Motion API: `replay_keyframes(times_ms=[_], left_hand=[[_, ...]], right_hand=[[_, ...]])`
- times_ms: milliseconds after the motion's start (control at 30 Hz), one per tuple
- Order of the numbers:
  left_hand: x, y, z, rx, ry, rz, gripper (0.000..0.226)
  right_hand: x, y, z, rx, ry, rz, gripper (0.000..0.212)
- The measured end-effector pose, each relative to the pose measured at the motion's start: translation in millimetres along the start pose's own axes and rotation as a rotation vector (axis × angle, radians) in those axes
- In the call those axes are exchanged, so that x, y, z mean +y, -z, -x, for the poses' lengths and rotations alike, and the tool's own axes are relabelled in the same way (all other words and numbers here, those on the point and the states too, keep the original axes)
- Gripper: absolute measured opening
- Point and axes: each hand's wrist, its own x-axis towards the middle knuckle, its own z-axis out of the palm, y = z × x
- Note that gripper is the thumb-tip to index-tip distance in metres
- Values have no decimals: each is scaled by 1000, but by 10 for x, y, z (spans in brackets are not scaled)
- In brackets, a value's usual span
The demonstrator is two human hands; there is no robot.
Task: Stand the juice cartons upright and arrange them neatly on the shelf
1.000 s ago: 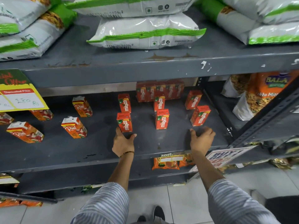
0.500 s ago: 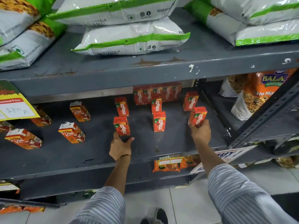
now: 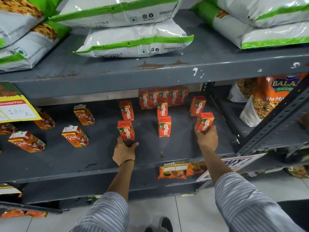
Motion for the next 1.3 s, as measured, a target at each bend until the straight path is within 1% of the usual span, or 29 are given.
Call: replay_keyframes(times_ms=[67, 200, 267, 333, 400, 467, 500, 567, 633, 667, 867, 1067, 1200, 1300], left_hand=[[3, 0, 5, 1, 2, 8, 67], [5, -18, 42, 11, 22, 63, 70], [-5, -54, 111, 33, 38, 110, 73], [-25, -105, 209, 43, 35, 126, 74], [-49, -147, 284, 42, 23, 118, 74], [-61, -155, 316, 30, 19, 113, 75], [-62, -147, 321, 23, 15, 108, 75], [-61, -124, 325, 7, 1, 90, 76], [-70, -92, 328, -20, -10, 78, 76], [-83, -73, 323, -37, -15, 72, 76], [-142, 13, 284, -123, -36, 68, 78], [-162, 59, 258, -171, -45, 54, 77], [-169, 89, 253, -199, -39, 62, 75], [-175, 105, 247, -197, -51, 69, 76]], right_hand=[[12, -3, 1, -2, 0, -27, 55], [26, -24, 76, 25, -26, -105, 72], [40, -35, 158, 82, -43, -151, 70], [67, -61, 279, 127, -22, -195, 60], [88, -125, 422, 97, 59, -179, 50], [81, -217, 555, 1, 187, -141, 45], [55, -267, 614, -65, 234, -121, 46], [-29, -376, 701, -184, 297, -54, 56], [-130, -486, 765, -256, 339, 17, 68], [-187, -538, 798, -268, 353, 43, 70], [-378, -690, 876, -212, 311, 158, 68], [-383, -719, 891, -179, 339, 215, 56], [-399, -711, 900, -198, 318, 224, 56], [-377, -689, 897, -228, 308, 199, 60]])
